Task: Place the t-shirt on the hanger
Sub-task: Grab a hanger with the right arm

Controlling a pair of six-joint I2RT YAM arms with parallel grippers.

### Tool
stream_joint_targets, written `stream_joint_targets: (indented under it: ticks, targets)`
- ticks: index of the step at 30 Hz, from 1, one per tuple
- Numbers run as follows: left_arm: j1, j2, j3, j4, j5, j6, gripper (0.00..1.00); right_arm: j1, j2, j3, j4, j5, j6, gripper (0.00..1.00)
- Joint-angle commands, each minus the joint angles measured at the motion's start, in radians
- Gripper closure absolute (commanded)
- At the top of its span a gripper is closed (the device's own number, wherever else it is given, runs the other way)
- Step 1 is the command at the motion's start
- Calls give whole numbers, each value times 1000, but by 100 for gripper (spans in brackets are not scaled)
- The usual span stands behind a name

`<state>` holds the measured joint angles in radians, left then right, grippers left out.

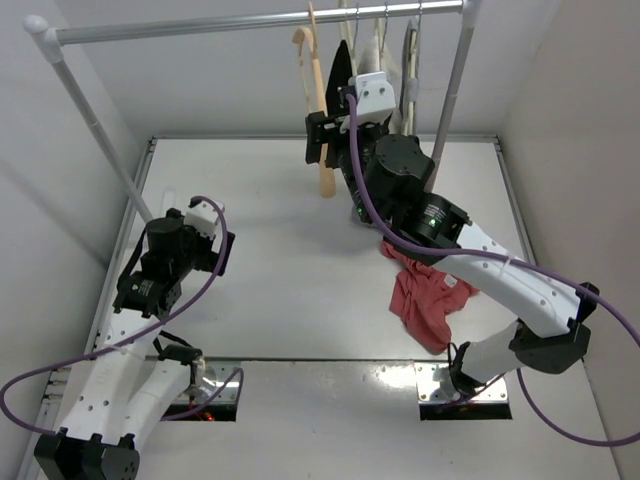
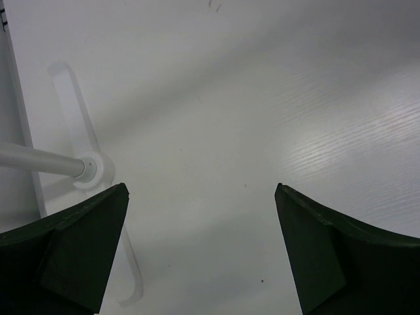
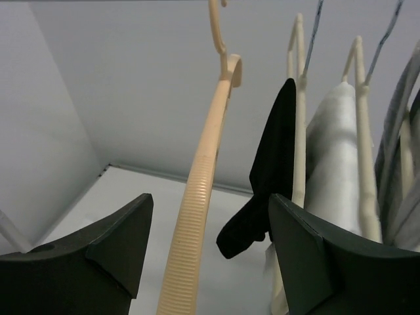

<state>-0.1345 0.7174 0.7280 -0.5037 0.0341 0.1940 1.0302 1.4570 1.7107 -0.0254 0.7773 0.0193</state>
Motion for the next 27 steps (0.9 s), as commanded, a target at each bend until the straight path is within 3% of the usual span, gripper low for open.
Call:
stream_joint_targets:
  ticks: [1, 4, 12, 15, 16, 23, 27]
  targets:
    - [12, -15, -2, 10, 12, -11, 0, 4, 8, -3, 30, 69, -2, 29]
    - [12, -24, -2, 10, 12, -11, 0, -7, 17, -31, 30, 79, 17, 30]
    - [12, -24, -12, 10, 12, -2, 0, -7, 49, -31, 19, 79, 18, 45]
    - [12, -24, -12, 10, 12, -2, 0, -7, 49, -52, 28, 79, 18, 59]
    - [12, -24, -12, 10, 12, -2, 0, -7, 39, -52, 28, 88, 18, 68]
    - [12, -24, -21, 10, 12, -2, 0, -7, -1, -80, 50, 67, 18, 100]
    - [12, -24, -21, 10, 12, -2, 0, -7, -39, -112, 88, 17, 40, 100]
